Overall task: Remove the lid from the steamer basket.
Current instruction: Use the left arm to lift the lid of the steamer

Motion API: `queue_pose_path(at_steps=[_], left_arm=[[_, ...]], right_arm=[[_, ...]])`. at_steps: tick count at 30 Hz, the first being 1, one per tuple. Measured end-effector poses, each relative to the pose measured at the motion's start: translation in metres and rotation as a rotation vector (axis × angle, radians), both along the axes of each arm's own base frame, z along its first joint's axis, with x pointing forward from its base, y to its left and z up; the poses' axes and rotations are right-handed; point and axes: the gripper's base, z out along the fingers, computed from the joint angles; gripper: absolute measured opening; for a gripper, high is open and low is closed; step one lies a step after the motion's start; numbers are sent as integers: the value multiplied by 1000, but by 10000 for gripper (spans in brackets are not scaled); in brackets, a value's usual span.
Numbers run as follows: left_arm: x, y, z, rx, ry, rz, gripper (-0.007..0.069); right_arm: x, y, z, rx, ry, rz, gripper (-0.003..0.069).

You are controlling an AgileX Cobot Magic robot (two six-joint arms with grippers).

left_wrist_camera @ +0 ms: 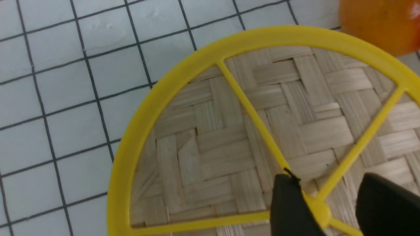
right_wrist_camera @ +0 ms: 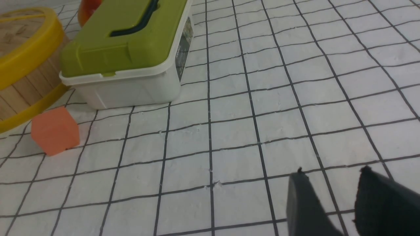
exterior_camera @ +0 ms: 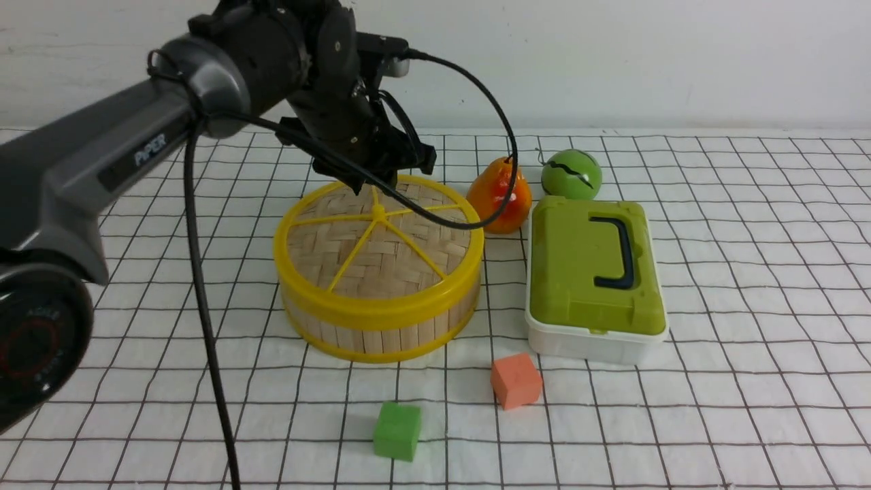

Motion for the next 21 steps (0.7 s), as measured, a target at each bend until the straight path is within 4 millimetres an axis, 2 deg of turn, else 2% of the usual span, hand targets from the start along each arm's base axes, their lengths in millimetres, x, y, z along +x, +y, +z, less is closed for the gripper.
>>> queue_pose_path(at_steps=[1,3,7,11,12,16,21], left_arm=[[2,-1,-7,2,14,6,351],[3,-1,-11,3,31,10,361],[0,-2,-13,-11,71,14,347],[0,-4,-13,-27,79,14,283],[0,-4,-13,-29,80,14,221],[1,-4,-17,-18,89,15,96],[1,-3,-16,-16,85,15,90]], right_arm=[[0,0,0,0,0,0,240],[0,0,0,0,0,0,240],[0,0,0,0,0,0,240],[0,0,0,0,0,0,240],[0,0,0,0,0,0,240],[0,0,0,0,0,0,240],[0,0,0,0,0,0,240]])
